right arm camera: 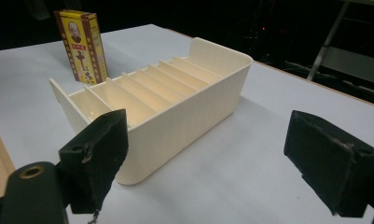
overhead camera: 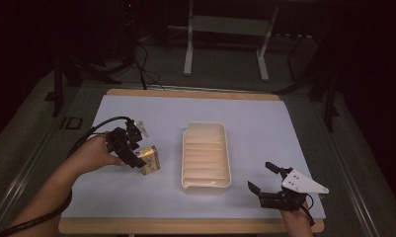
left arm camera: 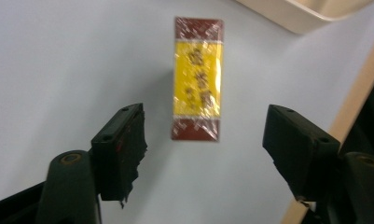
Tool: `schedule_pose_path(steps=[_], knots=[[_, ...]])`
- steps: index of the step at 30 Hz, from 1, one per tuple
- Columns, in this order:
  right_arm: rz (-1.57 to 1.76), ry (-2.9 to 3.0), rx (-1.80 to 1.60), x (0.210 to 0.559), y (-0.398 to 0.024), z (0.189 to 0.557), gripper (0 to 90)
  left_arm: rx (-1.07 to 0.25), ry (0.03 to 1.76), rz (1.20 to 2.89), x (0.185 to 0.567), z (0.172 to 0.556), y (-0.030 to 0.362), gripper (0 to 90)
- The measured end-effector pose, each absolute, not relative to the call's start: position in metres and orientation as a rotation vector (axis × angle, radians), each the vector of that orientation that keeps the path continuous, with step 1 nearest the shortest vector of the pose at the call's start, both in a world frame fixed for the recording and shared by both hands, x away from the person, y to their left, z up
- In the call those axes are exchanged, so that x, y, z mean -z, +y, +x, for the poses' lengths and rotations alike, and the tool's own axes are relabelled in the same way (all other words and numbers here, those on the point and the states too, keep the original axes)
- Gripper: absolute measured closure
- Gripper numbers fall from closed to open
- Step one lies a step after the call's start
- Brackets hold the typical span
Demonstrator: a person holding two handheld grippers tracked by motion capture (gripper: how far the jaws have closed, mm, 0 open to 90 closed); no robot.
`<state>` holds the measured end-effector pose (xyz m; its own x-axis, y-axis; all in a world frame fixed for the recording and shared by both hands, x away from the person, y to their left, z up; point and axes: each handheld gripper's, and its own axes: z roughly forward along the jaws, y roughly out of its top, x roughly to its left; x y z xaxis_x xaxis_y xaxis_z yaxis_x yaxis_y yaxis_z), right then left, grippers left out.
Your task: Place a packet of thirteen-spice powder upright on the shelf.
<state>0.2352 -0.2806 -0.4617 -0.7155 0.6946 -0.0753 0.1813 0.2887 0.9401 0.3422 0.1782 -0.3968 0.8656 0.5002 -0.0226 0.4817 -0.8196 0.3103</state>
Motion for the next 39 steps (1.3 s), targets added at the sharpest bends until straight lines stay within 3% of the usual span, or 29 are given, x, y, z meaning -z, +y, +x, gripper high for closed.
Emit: schedule_pose_path(steps=[4,14,27,39], knots=[[0.781,2.089,-1.427,0.462,-0.280,0.235,13.7,-0.083,0.742,2.732,0.401,0.346,0.176,41.9],[0.781,2.093,-1.424,0.462,-0.280,0.235,13.7,-0.072,0.714,2.750,0.409,0.346,0.171,55.9],[0.777,2.096,-1.414,0.462,-0.280,0.235,13.7,-0.107,0.678,2.749,0.417,0.344,0.173,65.6],[0.780,2.097,-1.419,0.462,-0.280,0.235,13.7,-0.122,0.650,2.749,0.417,0.344,0.176,67.5]])
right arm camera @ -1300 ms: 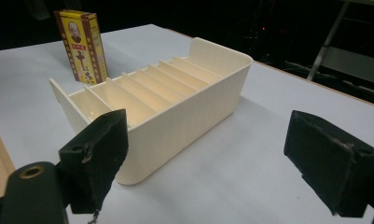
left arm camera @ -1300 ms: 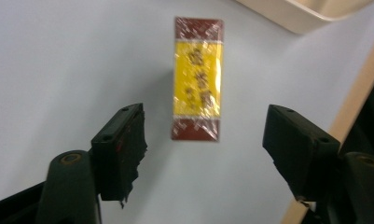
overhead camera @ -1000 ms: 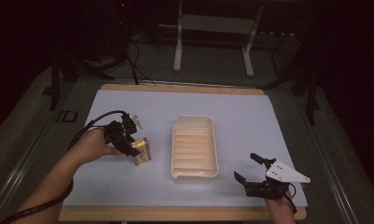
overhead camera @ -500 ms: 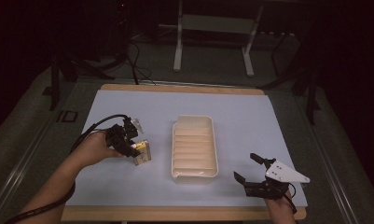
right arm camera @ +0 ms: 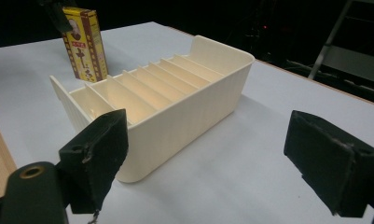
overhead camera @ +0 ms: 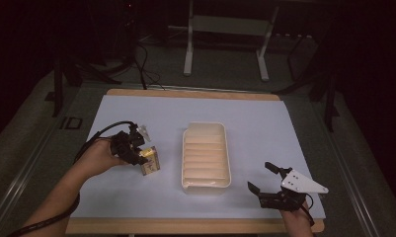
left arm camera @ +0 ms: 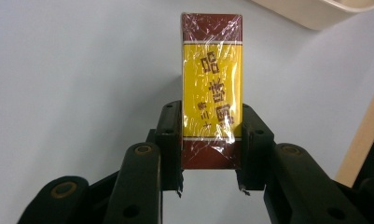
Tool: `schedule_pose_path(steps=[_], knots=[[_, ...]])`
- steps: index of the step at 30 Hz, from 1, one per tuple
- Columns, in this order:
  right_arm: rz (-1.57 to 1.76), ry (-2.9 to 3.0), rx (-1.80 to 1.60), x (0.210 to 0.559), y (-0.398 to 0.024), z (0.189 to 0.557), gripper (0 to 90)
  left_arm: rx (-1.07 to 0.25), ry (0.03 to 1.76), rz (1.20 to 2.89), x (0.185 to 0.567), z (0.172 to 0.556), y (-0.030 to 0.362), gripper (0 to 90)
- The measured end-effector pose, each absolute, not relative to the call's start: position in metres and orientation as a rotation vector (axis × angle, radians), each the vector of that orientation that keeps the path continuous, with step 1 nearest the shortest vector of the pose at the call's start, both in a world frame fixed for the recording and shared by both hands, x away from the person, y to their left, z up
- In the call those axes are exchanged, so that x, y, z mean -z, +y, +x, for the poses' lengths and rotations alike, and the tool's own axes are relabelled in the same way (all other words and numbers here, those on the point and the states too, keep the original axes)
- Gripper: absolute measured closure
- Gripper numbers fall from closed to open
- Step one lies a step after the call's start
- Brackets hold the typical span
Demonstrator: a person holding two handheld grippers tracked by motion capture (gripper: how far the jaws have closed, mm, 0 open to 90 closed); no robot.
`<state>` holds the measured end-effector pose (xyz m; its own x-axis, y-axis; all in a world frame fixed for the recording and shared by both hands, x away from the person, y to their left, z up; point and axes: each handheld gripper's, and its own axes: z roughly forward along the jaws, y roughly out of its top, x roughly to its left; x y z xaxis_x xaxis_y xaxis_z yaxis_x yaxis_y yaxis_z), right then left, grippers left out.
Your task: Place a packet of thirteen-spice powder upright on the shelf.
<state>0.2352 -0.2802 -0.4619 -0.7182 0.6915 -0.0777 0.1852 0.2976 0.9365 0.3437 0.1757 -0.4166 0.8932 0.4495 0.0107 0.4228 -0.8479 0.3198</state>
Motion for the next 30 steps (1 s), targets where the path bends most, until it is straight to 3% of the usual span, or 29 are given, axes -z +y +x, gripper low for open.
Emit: schedule_pose_path(steps=[30], knots=[[0.793,2.102,-1.432,0.463,-0.280,0.237,13.8,-0.191,0.396,2.603,0.350,0.320,0.158,67.9]])
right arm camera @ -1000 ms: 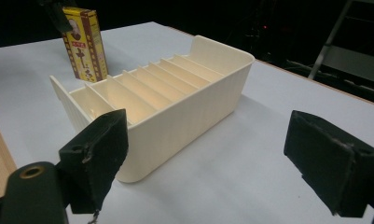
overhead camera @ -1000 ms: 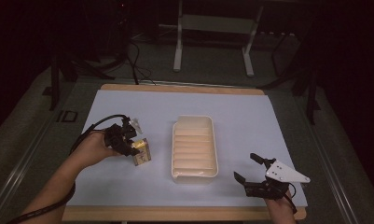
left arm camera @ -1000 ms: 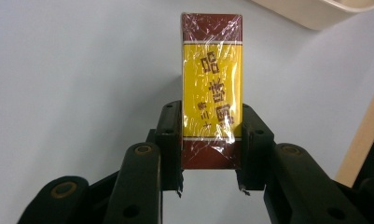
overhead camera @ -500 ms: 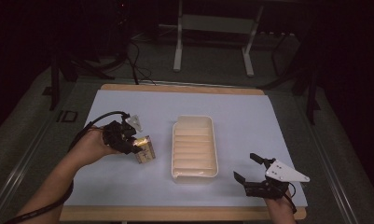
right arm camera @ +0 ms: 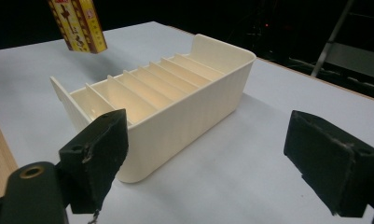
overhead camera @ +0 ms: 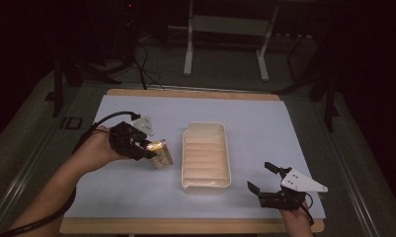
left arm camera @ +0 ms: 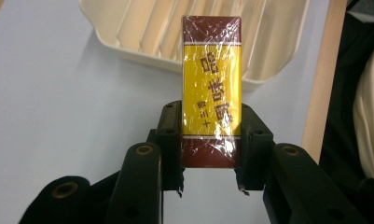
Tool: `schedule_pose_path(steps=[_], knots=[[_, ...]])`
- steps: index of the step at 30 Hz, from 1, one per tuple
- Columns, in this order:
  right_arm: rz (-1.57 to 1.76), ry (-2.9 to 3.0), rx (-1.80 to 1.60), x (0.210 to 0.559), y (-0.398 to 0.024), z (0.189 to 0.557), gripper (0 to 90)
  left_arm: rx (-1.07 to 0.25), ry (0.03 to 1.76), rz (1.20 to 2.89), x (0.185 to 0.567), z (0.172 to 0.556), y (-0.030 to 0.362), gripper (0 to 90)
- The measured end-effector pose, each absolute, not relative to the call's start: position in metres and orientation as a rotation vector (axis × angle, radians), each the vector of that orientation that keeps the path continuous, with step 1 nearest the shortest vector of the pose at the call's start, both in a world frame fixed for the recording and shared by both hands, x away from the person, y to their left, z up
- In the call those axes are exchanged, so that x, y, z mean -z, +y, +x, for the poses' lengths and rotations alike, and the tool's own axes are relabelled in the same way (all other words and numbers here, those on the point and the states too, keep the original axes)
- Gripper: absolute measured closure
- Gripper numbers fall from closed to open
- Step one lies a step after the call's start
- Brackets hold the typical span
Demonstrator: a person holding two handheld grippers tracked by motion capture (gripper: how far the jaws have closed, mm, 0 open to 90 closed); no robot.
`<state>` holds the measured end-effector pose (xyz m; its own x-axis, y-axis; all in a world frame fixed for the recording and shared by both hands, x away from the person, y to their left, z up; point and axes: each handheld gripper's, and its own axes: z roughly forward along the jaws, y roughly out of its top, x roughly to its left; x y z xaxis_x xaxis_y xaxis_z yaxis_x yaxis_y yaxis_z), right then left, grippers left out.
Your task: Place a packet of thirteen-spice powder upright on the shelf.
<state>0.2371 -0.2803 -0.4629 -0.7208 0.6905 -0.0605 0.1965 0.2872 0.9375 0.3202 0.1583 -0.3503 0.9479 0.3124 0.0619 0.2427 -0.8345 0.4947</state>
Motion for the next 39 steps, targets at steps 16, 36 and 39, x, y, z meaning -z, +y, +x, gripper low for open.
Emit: schedule_pose_path(steps=[16,36,39], knots=[[0.791,2.101,-1.434,0.462,-0.281,0.236,13.8,-0.192,0.273,2.515,0.336,0.325,0.129,67.9],[0.785,2.108,-1.436,0.462,-0.281,0.236,13.8,-0.199,0.179,2.320,0.352,0.334,0.096,67.9],[0.783,2.108,-1.436,0.462,-0.281,0.236,13.8,-0.191,0.170,2.301,0.357,0.335,0.094,67.9]])
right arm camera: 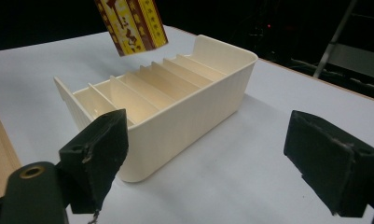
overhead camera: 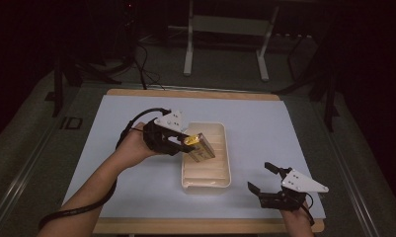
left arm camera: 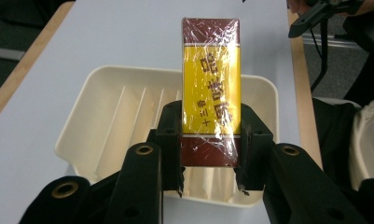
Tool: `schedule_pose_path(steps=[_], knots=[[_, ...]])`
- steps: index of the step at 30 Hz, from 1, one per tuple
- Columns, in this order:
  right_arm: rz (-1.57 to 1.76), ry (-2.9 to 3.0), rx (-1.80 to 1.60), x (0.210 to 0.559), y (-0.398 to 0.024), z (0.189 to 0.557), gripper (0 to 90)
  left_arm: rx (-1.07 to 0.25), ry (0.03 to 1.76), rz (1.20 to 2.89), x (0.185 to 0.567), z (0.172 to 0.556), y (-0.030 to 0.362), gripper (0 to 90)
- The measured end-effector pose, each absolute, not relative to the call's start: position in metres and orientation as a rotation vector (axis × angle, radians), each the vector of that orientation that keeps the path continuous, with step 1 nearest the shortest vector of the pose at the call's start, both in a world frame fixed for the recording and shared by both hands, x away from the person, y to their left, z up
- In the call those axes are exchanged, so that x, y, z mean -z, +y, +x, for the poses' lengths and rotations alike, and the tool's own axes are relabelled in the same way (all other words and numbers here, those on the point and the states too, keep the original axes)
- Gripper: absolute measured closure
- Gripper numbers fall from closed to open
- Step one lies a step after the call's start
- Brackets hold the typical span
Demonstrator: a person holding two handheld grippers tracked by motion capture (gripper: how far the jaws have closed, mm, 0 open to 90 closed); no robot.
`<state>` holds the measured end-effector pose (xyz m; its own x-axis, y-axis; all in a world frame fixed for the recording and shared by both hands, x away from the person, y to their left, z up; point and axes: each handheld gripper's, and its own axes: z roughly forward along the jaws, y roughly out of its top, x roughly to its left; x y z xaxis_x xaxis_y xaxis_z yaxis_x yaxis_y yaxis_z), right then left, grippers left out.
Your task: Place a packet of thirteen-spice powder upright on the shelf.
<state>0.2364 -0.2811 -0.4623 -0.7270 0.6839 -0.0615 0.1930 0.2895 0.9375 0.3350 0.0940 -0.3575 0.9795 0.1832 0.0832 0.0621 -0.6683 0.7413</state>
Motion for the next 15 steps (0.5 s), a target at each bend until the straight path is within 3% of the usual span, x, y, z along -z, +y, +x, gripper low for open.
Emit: schedule_pose_path(steps=[15], knots=[[0.782,2.111,-1.436,0.463,-0.281,0.236,13.8,-0.147,0.157,2.317,0.379,0.342,0.088,68.0]])
